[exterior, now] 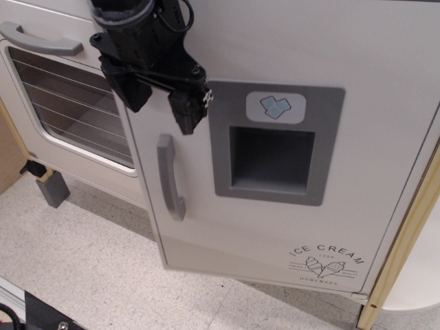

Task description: Close fridge

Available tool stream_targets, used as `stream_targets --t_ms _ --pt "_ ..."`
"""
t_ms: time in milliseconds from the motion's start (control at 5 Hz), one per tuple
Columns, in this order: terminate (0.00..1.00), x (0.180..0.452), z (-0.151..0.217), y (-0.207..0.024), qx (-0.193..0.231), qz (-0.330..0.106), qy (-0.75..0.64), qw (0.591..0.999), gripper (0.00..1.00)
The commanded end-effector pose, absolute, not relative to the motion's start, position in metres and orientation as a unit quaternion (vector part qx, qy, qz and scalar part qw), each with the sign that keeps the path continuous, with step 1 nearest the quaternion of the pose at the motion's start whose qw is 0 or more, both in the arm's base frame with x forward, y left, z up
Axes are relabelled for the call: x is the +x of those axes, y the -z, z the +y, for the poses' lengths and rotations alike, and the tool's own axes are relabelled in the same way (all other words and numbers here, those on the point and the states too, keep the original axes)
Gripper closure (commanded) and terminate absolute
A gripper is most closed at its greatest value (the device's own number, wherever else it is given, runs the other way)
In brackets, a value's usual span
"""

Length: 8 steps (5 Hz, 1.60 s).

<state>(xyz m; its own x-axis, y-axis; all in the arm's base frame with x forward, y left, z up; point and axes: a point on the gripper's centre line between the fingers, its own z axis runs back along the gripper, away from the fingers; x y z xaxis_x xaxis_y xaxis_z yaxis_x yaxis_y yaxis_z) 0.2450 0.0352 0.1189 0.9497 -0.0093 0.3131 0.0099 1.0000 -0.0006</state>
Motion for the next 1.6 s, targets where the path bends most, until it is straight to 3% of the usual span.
stream_targets --t_ms 0,1000,1400 --pt "0.00 0.279 0.050 -0.138 -0.027 -0.233 -0.057 0.970 0.00" --pt "0.00 0.319 0.054 -0.156 -0.028 -0.255 -0.115 0.960 0.00" --pt "0.00 0.309 0.053 -0.156 -0.018 -0.252 -0.104 0.962 0.00"
